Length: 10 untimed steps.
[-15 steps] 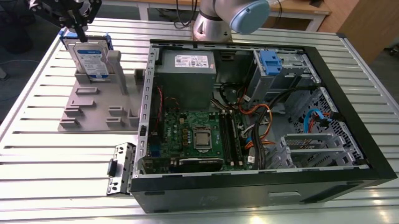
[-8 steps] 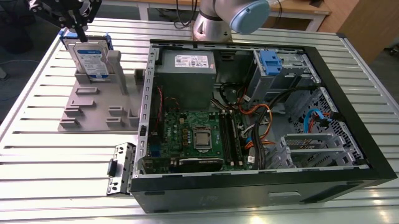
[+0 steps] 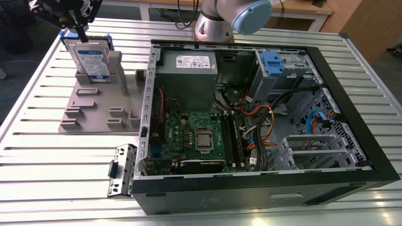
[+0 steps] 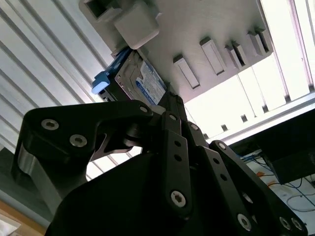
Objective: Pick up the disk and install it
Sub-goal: 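Pick up the disk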
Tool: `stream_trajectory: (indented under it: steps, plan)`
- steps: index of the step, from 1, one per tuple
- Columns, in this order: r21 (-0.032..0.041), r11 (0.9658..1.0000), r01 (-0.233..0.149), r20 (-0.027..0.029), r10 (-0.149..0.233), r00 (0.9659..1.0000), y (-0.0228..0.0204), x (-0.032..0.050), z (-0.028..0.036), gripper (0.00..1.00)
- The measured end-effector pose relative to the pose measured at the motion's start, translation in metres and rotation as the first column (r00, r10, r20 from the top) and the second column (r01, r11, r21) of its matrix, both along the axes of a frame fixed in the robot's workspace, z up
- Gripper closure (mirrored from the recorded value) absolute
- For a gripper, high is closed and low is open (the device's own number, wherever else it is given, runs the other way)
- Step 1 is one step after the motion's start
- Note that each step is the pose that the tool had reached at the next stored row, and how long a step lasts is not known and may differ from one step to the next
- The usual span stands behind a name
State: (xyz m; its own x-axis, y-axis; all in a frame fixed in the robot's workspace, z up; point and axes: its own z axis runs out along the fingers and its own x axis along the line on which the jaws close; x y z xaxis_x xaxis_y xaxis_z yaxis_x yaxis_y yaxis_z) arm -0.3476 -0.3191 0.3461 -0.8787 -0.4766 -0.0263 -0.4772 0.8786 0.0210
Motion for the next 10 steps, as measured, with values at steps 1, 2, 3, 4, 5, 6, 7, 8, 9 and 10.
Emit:
stream_trajectory:
  steps: [1,2,3,4,5,6,7,8,9,10]
  plan:
    - [0.0,1.0,-0.008,0.0,0.008,1.0,0.0,0.0,0.0,0.9]
    - [0.0,0.9999,-0.017,0.0,0.017,0.9999,0.0,0.0,0.0,0.9]
    - [0.0,0.9997,-0.025,0.0,0.025,0.9997,0.0,0.0,0.0,0.9]
    - [0.0,0.9995,-0.033,0.0,0.033,0.9995,0.0,0.0,0.0,0.9]
    - [0.0,0.9991,-0.042,0.0,0.042,0.9991,0.0,0.0,0.0,0.9]
    - [-0.0001,0.9988,-0.05,0.0,0.05,0.9988,0.0,0.0,0.0,0.9]
    - [0.0,0.9983,-0.057,0.0,0.057,0.9983,0.0,0.0,0.0,0.9]
    - [0.0,0.9979,-0.065,0.0,0.065,0.9979,0.0,0.0,0.0,0.9]
    - [0.0,0.9973,-0.073,0.0,0.073,0.9973,0.0,0.0,0.0,0.9]
    - [0.0,0.9967,-0.081,0.0,0.081,0.9967,0.0,0.0,0.0,0.9]
